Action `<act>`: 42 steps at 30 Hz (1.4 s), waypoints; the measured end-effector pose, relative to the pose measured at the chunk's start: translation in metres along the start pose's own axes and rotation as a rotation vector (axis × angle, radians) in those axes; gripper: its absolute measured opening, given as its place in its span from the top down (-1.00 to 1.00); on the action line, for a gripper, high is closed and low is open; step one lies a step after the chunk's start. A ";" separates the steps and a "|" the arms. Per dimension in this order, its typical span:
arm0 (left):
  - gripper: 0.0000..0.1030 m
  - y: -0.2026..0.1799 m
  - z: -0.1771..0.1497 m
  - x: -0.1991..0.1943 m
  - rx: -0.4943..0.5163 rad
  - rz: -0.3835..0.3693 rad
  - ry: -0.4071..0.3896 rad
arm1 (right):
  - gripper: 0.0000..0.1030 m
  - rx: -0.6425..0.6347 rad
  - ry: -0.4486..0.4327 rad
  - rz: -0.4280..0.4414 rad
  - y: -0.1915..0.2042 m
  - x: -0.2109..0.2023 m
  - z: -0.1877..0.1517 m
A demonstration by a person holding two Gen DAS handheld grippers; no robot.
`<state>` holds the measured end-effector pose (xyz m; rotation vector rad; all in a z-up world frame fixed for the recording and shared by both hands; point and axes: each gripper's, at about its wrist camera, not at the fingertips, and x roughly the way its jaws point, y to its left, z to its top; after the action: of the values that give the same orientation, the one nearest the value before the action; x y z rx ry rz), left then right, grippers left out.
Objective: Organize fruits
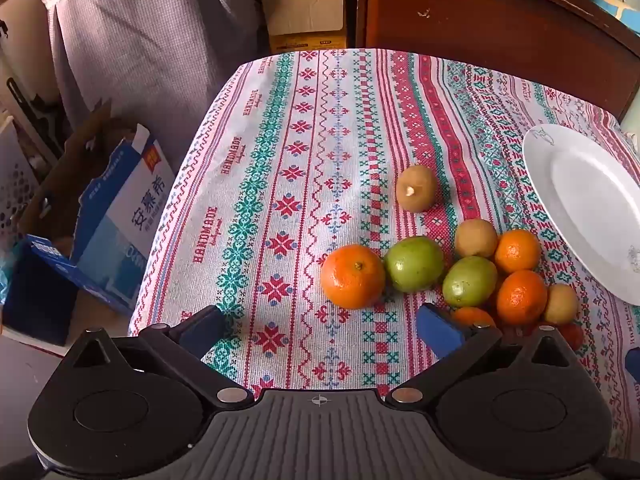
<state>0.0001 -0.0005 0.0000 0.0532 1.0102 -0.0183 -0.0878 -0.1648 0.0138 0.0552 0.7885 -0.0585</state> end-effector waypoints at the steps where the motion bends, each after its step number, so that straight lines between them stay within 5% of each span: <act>1: -1.00 0.000 0.000 0.000 0.000 0.000 0.000 | -0.99 0.000 0.000 0.000 0.000 0.000 0.000; 42: -1.00 0.003 -0.002 -0.004 0.000 -0.009 -0.033 | -0.99 0.005 0.005 0.001 0.000 0.001 0.002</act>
<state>-0.0032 0.0023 0.0024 0.0482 0.9773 -0.0277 -0.0854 -0.1649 0.0148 0.0601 0.7938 -0.0591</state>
